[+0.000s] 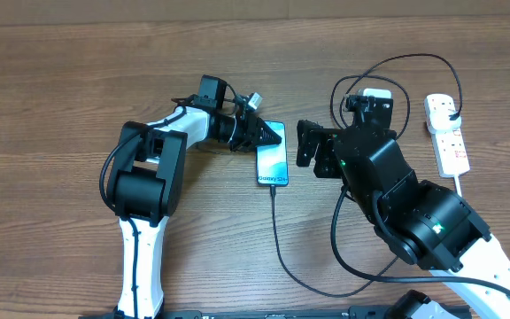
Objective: Plug charger to phone and switch on socket
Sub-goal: 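Lay the phone screen-up on the table with the left gripper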
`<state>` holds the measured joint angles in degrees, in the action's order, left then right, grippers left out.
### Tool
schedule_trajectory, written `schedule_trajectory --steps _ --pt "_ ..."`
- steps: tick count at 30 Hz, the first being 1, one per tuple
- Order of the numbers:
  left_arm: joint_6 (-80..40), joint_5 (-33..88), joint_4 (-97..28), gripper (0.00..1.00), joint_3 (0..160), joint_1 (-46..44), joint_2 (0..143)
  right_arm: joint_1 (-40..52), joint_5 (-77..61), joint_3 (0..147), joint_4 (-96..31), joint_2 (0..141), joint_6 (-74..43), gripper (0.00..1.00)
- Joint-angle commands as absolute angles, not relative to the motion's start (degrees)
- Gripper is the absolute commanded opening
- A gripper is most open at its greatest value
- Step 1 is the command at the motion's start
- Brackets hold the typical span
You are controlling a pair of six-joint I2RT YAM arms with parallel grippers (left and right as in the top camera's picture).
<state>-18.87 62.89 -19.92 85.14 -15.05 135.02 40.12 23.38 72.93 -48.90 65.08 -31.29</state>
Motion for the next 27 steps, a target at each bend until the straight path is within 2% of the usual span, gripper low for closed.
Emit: schedule_trajectory --steps 1,7,14,22,27 --pt "-16.95 57.34 -20.91 0.33 85.41 -15.84 135.33 39.99 24.38 73.10 -48.73 64.03 -31.09 1.00" --pt "-19.05 50.61 -25.21 0.39 85.41 -15.81 135.33 39.99 24.38 73.10 -48.75 64.03 -31.09 1.00" --pt "-17.43 50.39 -25.82 0.49 85.45 -16.27 135.33 39.99 24.38 73.10 -48.71 64.03 -31.09 1.00" --pt "-13.87 51.55 -27.20 0.51 86.80 -16.95 135.33 39.99 24.36 73.10 -48.75 64.03 -31.09 1.00" --pt "-12.32 41.19 -37.65 0.50 91.05 -17.96 135.33 39.99 24.38 73.10 -48.73 64.03 -31.09 1.00"
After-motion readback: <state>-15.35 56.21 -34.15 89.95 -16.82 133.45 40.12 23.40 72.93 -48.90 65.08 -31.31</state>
